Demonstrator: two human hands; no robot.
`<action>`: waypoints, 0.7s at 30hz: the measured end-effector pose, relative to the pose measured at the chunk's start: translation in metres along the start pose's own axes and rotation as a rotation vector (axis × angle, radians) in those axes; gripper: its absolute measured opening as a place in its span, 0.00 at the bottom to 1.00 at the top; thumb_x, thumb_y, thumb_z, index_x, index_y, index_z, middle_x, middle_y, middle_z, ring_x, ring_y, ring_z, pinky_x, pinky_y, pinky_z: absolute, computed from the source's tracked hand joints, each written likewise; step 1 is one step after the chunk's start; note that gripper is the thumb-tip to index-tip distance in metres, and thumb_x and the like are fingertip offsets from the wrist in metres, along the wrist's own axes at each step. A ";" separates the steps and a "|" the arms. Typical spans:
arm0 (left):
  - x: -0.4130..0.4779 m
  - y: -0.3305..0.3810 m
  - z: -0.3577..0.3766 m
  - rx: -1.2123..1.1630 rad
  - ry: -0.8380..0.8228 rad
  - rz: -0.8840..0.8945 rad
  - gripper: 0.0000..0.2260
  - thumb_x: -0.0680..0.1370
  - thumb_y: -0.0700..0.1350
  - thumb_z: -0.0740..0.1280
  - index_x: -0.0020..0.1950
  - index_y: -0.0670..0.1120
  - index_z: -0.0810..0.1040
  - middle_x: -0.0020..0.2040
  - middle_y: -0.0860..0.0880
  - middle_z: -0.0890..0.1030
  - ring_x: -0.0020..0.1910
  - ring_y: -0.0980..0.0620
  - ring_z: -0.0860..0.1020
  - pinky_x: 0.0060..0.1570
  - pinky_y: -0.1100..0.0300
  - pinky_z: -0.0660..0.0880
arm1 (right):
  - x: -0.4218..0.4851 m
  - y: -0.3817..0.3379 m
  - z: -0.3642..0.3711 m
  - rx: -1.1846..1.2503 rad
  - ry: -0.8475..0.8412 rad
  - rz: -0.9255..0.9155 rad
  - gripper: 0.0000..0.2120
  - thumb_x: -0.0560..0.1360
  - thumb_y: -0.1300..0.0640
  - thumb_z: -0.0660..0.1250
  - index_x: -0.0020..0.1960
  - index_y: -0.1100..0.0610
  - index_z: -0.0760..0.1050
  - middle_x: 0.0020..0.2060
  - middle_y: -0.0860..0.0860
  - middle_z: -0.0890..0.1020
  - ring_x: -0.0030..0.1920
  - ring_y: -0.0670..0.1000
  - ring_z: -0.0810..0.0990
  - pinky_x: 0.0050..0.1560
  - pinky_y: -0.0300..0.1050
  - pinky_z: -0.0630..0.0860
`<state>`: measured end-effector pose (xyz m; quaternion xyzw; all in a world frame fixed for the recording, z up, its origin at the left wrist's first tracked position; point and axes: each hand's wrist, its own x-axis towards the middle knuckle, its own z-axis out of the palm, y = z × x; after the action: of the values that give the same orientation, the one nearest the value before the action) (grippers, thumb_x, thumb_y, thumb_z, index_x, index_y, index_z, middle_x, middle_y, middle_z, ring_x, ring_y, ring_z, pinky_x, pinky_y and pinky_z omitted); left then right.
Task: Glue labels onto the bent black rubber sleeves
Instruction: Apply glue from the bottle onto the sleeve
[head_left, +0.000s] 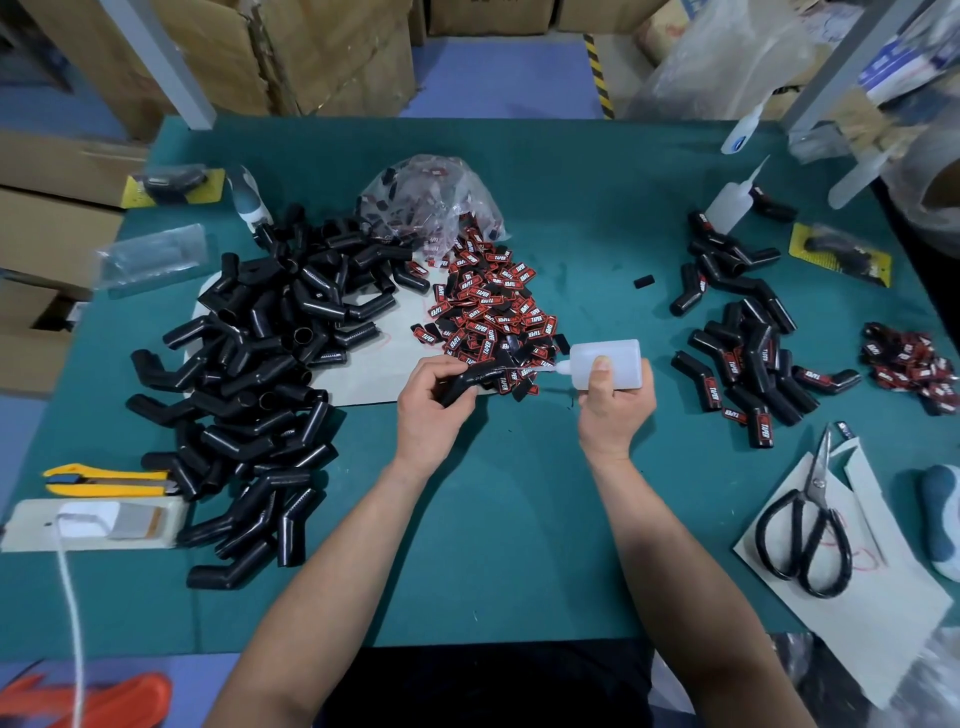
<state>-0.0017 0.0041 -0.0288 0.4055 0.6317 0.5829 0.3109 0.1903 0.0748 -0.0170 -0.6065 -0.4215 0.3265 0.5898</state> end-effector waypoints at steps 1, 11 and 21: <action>0.000 0.000 0.000 0.000 0.000 0.000 0.15 0.72 0.38 0.74 0.51 0.58 0.81 0.54 0.53 0.82 0.55 0.52 0.81 0.59 0.59 0.76 | 0.000 0.000 0.000 -0.001 -0.004 0.000 0.13 0.71 0.42 0.69 0.39 0.48 0.68 0.32 0.51 0.73 0.33 0.58 0.74 0.30 0.64 0.74; -0.001 0.002 0.001 -0.013 0.001 -0.022 0.16 0.72 0.38 0.74 0.51 0.59 0.81 0.53 0.58 0.82 0.55 0.53 0.82 0.59 0.59 0.77 | -0.004 -0.001 0.002 0.017 -0.022 0.015 0.14 0.70 0.42 0.69 0.38 0.50 0.68 0.31 0.49 0.72 0.34 0.54 0.72 0.31 0.61 0.74; -0.002 0.005 0.000 -0.018 0.002 -0.035 0.15 0.72 0.39 0.74 0.51 0.58 0.81 0.52 0.61 0.82 0.55 0.54 0.82 0.59 0.62 0.76 | -0.004 -0.003 0.001 0.026 -0.019 0.007 0.12 0.70 0.43 0.69 0.39 0.49 0.69 0.32 0.50 0.74 0.33 0.56 0.74 0.29 0.62 0.74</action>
<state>0.0002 0.0029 -0.0243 0.3911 0.6336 0.5836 0.3240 0.1871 0.0713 -0.0151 -0.5973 -0.4207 0.3398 0.5923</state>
